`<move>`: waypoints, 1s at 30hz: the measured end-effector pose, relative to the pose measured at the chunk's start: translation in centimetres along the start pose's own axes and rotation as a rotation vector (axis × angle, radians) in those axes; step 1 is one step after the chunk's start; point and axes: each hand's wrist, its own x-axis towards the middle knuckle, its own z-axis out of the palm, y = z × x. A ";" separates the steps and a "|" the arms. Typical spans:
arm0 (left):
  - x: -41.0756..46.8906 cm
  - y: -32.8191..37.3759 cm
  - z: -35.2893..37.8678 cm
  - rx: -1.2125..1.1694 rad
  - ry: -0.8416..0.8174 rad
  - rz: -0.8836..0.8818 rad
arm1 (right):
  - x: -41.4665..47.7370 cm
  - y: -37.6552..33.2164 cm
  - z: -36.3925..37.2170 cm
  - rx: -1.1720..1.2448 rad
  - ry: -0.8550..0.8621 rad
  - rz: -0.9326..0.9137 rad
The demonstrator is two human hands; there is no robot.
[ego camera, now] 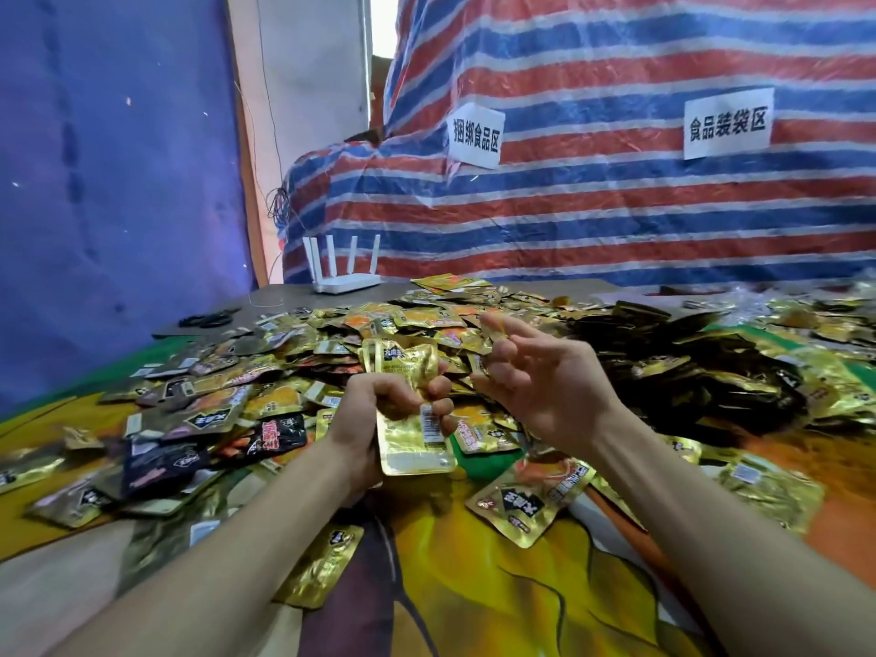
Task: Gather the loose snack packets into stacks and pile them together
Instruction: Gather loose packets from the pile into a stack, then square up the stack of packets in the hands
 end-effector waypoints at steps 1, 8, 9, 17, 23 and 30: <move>0.0 0.1 -0.1 0.003 0.008 -0.010 | 0.1 0.2 0.1 -0.034 -0.005 0.019; 0.4 -0.2 -0.8 0.278 0.371 -0.039 | 0.0 1.8 0.3 -0.532 0.076 0.030; 0.6 -0.2 -0.8 0.268 0.437 0.000 | 0.0 2.0 0.4 -0.588 0.112 0.011; 2.0 0.5 -0.9 0.065 0.707 0.344 | -0.2 4.8 2.4 -0.743 0.170 -0.026; 1.4 0.6 -0.2 -0.079 0.553 0.300 | -0.1 5.9 3.4 -0.820 0.230 -0.190; 1.7 -0.4 -0.3 -0.042 0.339 0.082 | -0.2 5.9 3.4 -0.936 0.219 -0.232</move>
